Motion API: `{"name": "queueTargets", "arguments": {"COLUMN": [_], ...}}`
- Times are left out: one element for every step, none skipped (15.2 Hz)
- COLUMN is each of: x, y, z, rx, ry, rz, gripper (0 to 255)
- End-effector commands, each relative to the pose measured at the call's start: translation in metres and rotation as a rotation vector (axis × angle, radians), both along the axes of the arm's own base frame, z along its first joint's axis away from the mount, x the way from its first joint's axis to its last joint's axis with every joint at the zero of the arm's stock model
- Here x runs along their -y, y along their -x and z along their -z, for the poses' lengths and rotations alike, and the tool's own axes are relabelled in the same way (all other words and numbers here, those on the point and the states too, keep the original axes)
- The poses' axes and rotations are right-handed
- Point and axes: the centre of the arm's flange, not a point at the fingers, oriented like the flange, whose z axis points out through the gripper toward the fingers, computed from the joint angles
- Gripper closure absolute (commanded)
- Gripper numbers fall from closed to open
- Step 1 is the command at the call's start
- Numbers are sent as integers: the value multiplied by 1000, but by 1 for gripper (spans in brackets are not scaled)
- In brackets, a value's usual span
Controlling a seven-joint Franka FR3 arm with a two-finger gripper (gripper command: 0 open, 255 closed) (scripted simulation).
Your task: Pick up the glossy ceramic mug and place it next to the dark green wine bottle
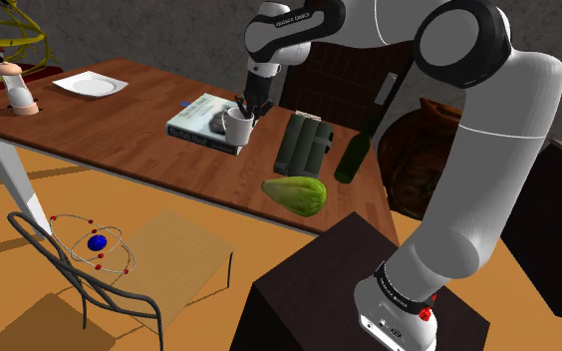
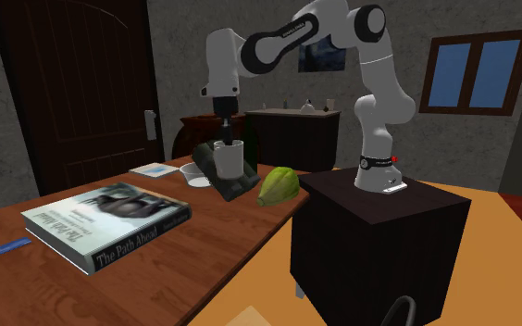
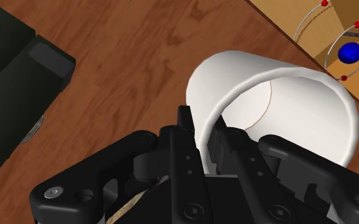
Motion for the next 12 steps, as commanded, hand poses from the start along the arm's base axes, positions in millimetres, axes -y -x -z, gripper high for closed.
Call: {"name": "queueTargets", "arguments": {"x": [0, 0, 0, 0, 0, 0, 0, 0, 0, 0, 0, 0], "y": [0, 0, 0, 0, 0, 0, 0, 0, 0, 0, 0, 0], "z": [-10, -16, -21, -26, -31, -37, -42, -47, -53, -58, -63, -68], "rx": [0, 0, 0, 0, 0, 0, 0, 0, 0, 0, 0, 0], "ry": [0, 0, 0, 0, 0, 0, 0, 0, 0, 0, 0, 0], "rz": [0, 0, 0, 0, 0, 0, 0, 0, 0, 0, 0, 0], "gripper": [255, 255, 255, 255, 255, 255, 255, 255, 255, 255, 255, 255]}}
